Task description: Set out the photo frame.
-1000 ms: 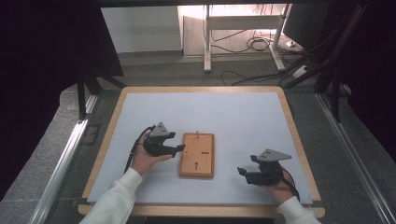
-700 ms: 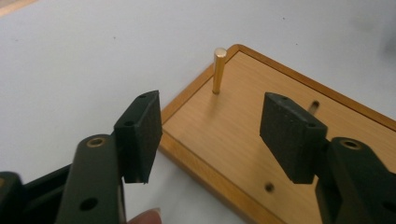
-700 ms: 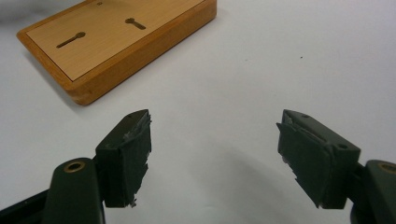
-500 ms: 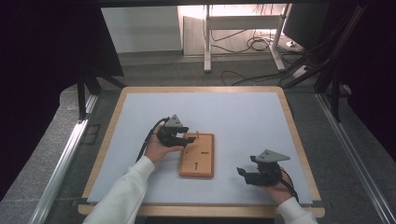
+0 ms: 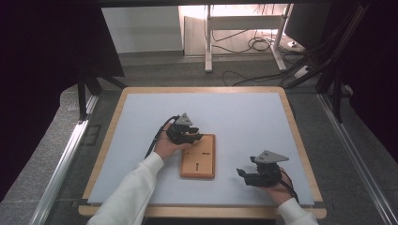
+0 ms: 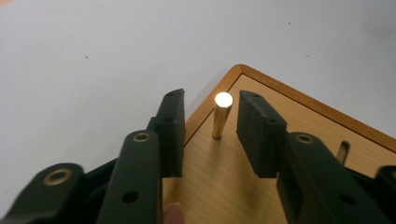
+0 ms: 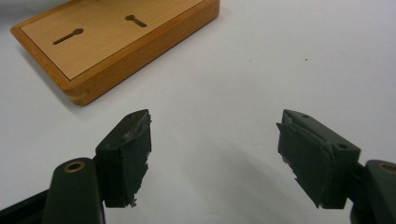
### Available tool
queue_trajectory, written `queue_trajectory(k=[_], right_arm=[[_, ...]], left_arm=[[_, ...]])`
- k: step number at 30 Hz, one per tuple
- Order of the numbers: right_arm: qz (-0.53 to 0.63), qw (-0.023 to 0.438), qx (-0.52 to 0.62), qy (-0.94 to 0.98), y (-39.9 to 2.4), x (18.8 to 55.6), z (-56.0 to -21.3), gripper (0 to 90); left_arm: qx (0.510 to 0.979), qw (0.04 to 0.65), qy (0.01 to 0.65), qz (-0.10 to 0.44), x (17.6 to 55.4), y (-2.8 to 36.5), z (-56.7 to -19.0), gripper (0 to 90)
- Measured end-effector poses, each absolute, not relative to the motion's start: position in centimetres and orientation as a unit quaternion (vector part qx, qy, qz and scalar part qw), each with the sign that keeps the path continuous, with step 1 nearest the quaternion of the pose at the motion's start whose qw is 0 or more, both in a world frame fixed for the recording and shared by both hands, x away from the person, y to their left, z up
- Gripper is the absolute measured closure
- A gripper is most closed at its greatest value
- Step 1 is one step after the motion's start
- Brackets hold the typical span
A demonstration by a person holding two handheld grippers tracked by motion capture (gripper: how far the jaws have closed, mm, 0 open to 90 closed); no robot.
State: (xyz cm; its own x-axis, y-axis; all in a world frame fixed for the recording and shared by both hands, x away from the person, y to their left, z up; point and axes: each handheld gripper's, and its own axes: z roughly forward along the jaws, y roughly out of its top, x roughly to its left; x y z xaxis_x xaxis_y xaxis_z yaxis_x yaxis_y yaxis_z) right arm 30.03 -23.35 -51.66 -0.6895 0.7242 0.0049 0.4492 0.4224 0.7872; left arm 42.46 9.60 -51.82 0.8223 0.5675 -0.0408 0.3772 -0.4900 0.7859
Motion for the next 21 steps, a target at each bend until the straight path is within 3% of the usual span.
queue_trajectory(k=[7, 21], right_arm=[[0.401, 0.173, 0.353, 0.827, -23.2, 30.0, -51.7, 26.3], [0.387, 0.2, 0.28, 0.856, -19.1, 29.0, -50.7, 22.1]], left_arm=[[0.855, 0.434, 0.267, 0.102, 42.6, 9.4, -51.9, 82.8], [0.866, 0.417, 0.27, 0.066, 43.4, 9.5, -51.5, 84.1]])
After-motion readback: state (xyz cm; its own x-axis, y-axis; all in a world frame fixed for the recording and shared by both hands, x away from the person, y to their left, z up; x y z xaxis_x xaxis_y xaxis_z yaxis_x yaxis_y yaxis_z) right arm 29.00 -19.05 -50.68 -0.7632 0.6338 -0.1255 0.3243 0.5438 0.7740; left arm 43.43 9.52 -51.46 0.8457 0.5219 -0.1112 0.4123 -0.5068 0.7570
